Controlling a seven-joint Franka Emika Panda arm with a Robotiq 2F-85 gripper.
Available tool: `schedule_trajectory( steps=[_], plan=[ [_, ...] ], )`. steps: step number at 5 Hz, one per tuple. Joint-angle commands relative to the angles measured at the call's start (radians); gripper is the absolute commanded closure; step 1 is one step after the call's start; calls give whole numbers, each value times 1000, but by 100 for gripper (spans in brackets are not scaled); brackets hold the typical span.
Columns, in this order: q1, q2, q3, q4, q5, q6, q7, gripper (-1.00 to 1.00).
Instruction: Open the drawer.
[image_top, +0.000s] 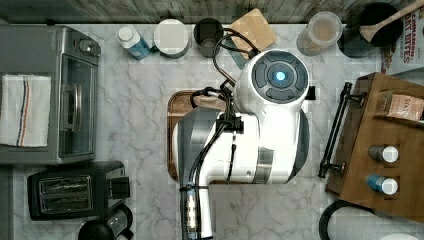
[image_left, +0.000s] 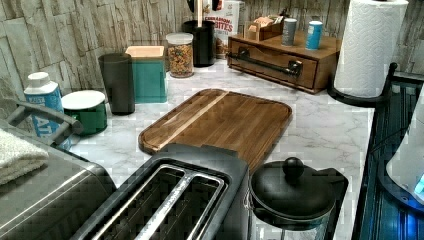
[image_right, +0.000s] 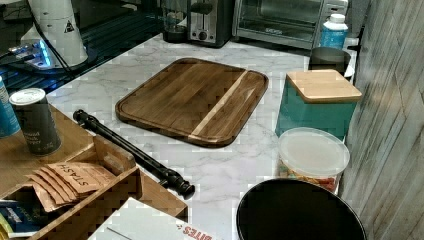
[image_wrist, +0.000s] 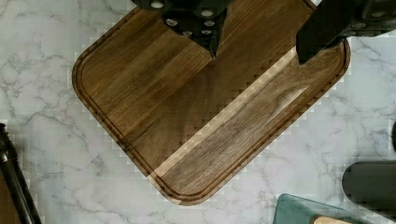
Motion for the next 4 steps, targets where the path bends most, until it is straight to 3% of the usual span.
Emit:
schedule_trajectory(
  steps=[1,2,3,4],
  plan=[
    [0,-9,0,-9,11,0,-1,-100],
    [0,-9,0,-9,11,0,-1,-100],
    [21,-69,24,-161,-87,160,9,-100],
    [-4,-69,-7,-213,-129,241,-54,-100]
  ],
)
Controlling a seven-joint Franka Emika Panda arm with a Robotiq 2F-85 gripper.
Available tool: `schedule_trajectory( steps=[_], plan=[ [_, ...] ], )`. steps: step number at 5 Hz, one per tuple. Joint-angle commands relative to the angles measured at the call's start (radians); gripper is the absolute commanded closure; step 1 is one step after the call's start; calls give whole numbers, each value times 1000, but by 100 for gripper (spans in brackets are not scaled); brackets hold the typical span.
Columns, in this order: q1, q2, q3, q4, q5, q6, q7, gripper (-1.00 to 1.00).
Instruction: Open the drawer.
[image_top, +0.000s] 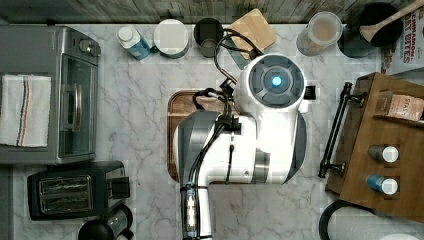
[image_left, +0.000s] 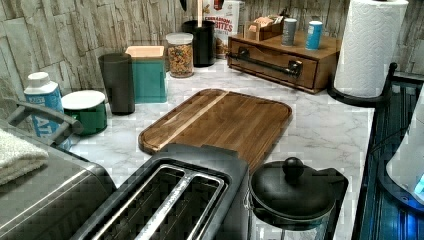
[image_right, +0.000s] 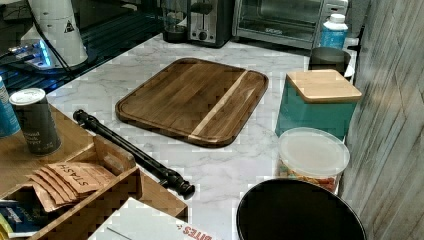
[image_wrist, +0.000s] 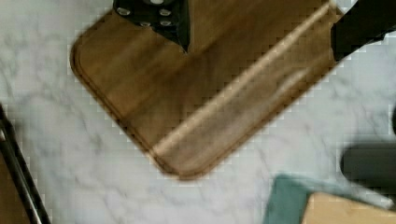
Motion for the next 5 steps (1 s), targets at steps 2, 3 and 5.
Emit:
schedule_trajectory(
  steps=[2,3,5],
  plan=[
    [-88,25,-89,-102,-54,164,-308,-100],
    [-117,45,-130,-106,-26,235,-426,-100],
    [-168,138,-189,-28,-6,278,-552,-100]
  ],
)
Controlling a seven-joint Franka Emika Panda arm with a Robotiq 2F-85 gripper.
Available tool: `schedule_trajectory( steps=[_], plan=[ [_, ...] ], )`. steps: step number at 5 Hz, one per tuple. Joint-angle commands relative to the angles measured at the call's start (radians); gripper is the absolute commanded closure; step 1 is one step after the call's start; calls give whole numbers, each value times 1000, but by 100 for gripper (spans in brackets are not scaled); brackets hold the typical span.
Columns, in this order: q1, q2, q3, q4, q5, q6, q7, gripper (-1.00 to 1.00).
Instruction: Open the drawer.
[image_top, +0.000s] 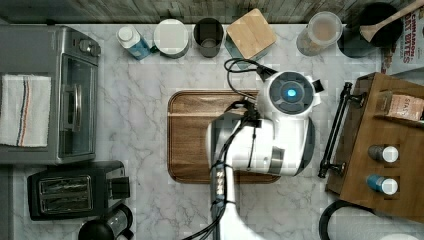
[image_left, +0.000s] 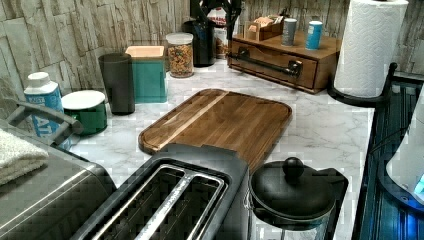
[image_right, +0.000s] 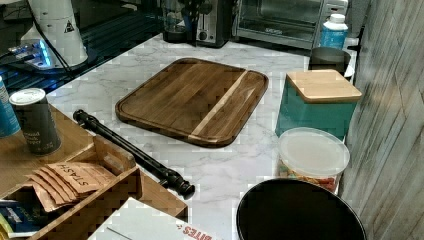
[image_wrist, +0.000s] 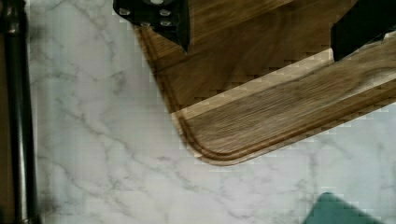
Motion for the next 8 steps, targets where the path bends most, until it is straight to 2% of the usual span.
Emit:
schedule_trajectory(
  steps=[1,2,4,5,6,8],
  plan=[
    [-152,84,-130,145,54,91,-213,-100],
    [-179,82,-112,110,37,169,-199,-100],
    [-155,125,-109,137,-65,170,-265,-100],
    [-157,143,-103,137,-66,210,-275,-100],
    [-146,162,-102,147,-117,223,-280,-100],
    [-187,249,-93,212,-90,202,-343,-100]
  ],
)
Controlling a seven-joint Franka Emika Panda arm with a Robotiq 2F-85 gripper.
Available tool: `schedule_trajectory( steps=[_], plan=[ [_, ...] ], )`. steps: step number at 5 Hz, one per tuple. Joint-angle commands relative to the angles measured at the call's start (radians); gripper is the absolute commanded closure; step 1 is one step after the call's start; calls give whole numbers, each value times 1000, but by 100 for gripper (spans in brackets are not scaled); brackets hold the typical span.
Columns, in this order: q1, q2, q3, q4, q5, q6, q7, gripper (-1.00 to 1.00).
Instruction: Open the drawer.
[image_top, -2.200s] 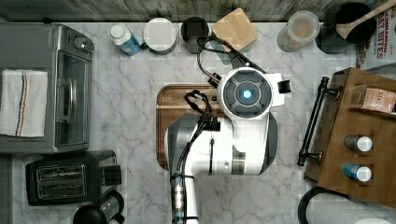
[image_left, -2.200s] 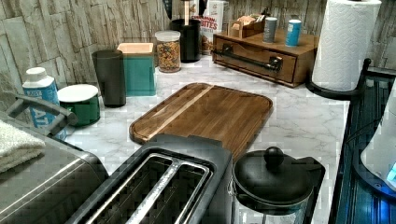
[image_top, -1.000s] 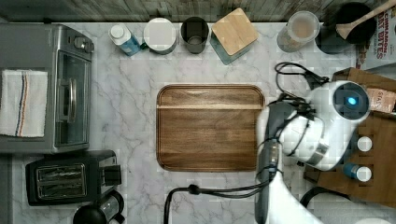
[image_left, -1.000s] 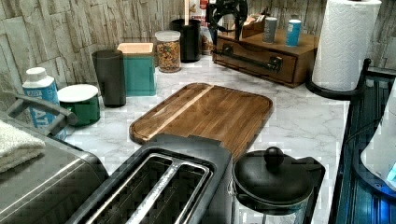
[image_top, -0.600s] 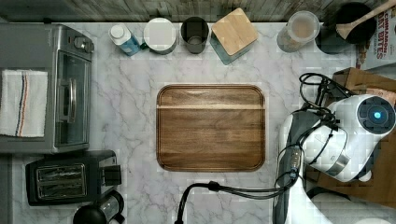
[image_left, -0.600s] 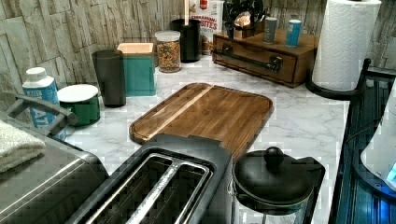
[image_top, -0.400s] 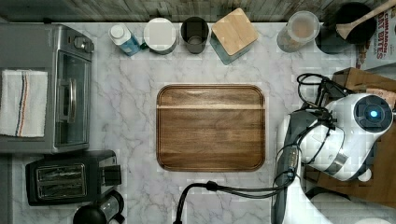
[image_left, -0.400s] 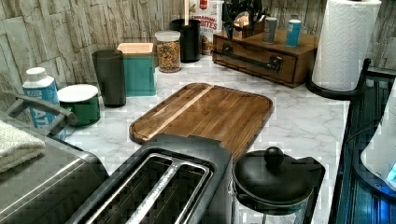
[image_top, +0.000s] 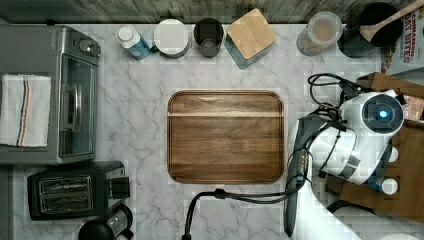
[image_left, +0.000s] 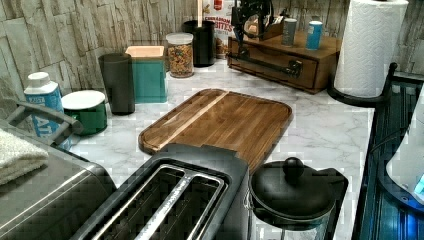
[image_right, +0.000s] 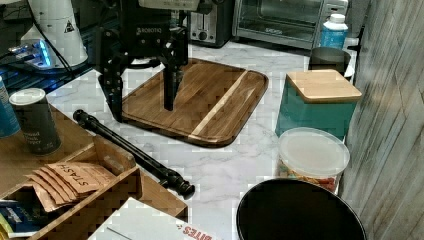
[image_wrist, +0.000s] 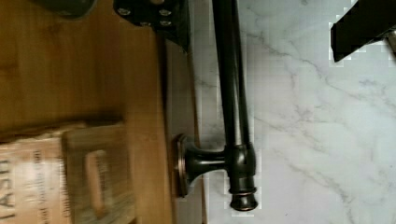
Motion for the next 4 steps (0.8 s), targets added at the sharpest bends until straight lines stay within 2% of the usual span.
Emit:
schedule_trajectory(
  steps=[1,2,3,4],
  plan=[
    [2,79,20,113,-73,33,-76,-100],
    [27,65,-17,46,-174,111,19,-100],
    [9,81,-11,33,-182,134,33,-100],
    [-25,114,39,67,-34,69,17,-100]
  ],
)
